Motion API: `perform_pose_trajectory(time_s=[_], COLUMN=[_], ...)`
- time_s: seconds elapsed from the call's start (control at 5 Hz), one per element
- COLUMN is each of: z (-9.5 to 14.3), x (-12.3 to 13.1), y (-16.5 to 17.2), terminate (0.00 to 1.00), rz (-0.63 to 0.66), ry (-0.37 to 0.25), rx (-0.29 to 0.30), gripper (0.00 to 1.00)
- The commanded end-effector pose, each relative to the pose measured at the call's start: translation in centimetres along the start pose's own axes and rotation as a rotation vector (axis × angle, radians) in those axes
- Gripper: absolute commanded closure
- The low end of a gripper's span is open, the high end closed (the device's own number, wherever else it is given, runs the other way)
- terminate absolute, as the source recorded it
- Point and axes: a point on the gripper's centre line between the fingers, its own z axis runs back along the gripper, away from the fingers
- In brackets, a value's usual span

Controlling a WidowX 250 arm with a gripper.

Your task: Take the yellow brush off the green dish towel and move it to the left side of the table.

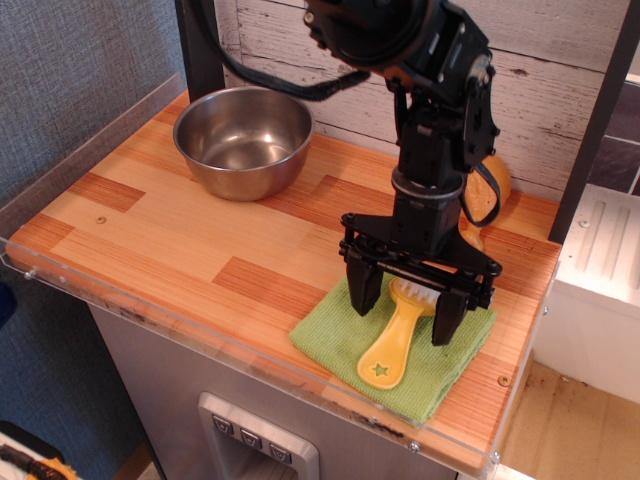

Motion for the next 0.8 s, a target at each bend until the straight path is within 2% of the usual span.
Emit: perform_pose_trajectory(time_s=[0.0, 0.2, 0.6], z=[0.06, 0.09, 0.77], x=[0.97, 1.0, 0.84], y=[-0.6, -0.54, -0.75], terminate=[0.0, 0.0, 0.0], rz=[-0.024, -0.034, -0.021], ry=[-0.018, -0.019, -0.029], rx=[0.012, 0.016, 0.01], gripper=[0.0, 1.0, 1.0])
